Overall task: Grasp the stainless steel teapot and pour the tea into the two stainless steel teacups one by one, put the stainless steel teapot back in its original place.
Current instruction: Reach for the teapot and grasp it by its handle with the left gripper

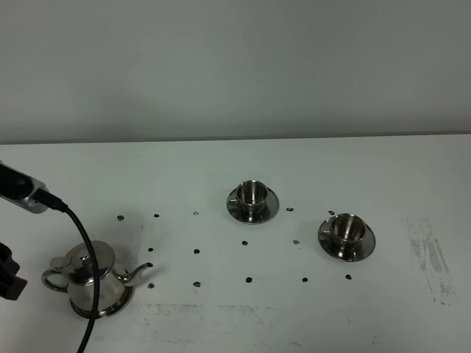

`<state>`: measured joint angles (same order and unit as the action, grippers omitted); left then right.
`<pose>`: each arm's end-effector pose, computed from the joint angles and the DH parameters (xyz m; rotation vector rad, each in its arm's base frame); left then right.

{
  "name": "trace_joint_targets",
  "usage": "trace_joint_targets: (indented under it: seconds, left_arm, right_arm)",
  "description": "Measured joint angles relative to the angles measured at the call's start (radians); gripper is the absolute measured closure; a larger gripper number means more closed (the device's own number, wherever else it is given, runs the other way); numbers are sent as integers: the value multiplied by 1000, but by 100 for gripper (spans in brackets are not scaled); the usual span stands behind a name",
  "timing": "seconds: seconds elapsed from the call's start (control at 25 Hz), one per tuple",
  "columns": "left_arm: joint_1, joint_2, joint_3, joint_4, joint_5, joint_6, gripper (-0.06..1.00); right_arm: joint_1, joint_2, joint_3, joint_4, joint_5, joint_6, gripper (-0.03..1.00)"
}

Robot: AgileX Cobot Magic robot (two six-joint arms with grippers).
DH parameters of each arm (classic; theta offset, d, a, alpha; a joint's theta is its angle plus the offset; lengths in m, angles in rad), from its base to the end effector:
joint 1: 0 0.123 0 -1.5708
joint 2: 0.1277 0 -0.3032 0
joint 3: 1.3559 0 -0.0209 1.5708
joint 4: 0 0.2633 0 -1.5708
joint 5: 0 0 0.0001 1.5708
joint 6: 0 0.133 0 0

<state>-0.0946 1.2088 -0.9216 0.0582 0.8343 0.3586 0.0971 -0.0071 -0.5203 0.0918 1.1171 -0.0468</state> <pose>0.2591 -0.0188 0.2719 0.6215 2.5370 0.1642 0.0171 0.0127 0.2646 -0.1579 2.0668 0.1410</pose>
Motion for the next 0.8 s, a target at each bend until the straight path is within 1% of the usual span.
trace_joint_targets:
  seconds: [0.16,0.28,0.4,0.52,0.64,0.8]
  left_arm:
    - [0,50,-67,12,104,12,47]
    - [0,93,-91,12,143,49,47]
    - [0,124,-92,14,140,114,47]
    - [0,142,-92,15,108,182,47]
    - [0,152,-92,19,99,258,47]
    - [0,158,-93,16,73,436,47]
  right_arm:
    - [0,0,0,0,0,-1,52]
    - [0,0,0,2,0,-1,52]
    - [0,0,0,2,0,-1,52]
    - [0,0,0,3,0,-1,52]
    - [0,0,0,3,0,-1,52]
    - [0,0,0,3,0,-1,52]
